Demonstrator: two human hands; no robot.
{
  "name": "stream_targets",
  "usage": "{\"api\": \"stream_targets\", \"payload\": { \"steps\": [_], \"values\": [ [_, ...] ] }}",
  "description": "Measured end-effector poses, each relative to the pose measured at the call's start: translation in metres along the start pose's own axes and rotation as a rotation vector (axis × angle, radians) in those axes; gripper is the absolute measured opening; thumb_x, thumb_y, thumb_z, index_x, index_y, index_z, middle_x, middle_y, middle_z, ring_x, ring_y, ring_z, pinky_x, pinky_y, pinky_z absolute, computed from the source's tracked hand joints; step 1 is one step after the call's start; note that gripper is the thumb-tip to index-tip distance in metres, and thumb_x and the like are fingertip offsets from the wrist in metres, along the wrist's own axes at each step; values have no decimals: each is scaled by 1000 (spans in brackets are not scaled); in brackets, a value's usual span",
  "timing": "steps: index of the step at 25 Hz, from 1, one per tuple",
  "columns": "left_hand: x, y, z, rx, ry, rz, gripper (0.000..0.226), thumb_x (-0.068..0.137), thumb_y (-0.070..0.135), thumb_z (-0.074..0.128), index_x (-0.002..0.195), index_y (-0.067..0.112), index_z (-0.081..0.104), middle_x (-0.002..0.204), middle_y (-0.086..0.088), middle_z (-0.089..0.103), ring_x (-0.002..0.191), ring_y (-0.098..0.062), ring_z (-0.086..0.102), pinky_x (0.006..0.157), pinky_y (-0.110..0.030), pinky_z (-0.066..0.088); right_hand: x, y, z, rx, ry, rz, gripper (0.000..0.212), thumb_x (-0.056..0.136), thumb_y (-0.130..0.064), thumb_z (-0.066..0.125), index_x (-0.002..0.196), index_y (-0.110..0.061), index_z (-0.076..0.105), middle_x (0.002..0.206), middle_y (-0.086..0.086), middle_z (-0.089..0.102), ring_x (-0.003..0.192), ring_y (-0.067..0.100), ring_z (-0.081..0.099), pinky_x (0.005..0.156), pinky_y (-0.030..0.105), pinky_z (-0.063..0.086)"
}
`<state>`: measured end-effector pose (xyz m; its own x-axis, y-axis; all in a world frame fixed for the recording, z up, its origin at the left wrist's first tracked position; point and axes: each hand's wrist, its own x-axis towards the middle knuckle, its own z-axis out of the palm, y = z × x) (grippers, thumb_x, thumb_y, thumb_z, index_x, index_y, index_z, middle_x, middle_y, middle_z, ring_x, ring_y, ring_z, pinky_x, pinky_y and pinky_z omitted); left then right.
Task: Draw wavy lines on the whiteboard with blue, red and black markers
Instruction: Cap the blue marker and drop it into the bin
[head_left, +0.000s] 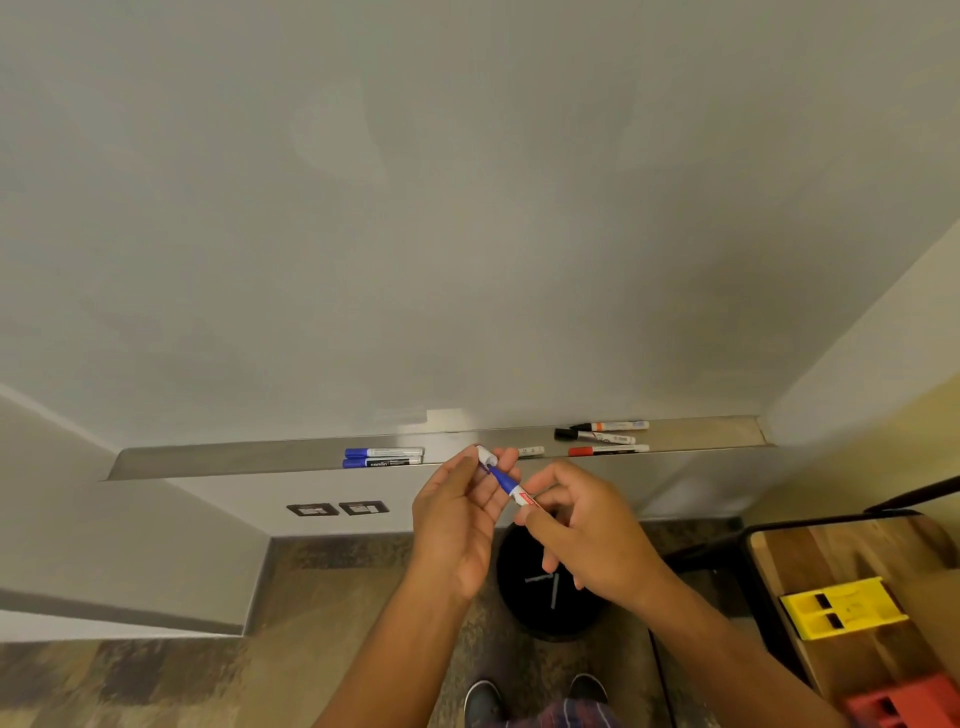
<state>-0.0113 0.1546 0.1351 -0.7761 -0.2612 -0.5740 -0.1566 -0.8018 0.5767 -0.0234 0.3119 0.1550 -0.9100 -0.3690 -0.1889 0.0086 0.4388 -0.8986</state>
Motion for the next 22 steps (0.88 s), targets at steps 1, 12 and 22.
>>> {"api": "stream_targets", "payload": {
  "steps": [1,12,22],
  "values": [
    [-1,-1,1,-9,3,-1,24,108,12,55,127,-2,62,124,-32,71,109,-33,77,90,-40,65,-1,1,0,-21,11,-7,9,99,-24,68,104,-26,61,89,-8,76,53,21,69,42,17,46],
    [-11,-11,4,256,-6,172,23,107,14,58,127,5,65,111,-22,79,107,-33,78,100,-48,60,-7,6,-4,-47,58,-24,4,100,-25,65,101,-27,62,87,-8,75,51,19,68,52,33,60],
    [-30,-31,15,253,0,211,22,106,8,59,119,8,76,103,-19,81,98,-32,80,77,-32,67,-7,15,0,6,217,-72,9,94,-23,73,92,-28,66,82,-13,72,77,6,70,62,21,58]
  ]
}}
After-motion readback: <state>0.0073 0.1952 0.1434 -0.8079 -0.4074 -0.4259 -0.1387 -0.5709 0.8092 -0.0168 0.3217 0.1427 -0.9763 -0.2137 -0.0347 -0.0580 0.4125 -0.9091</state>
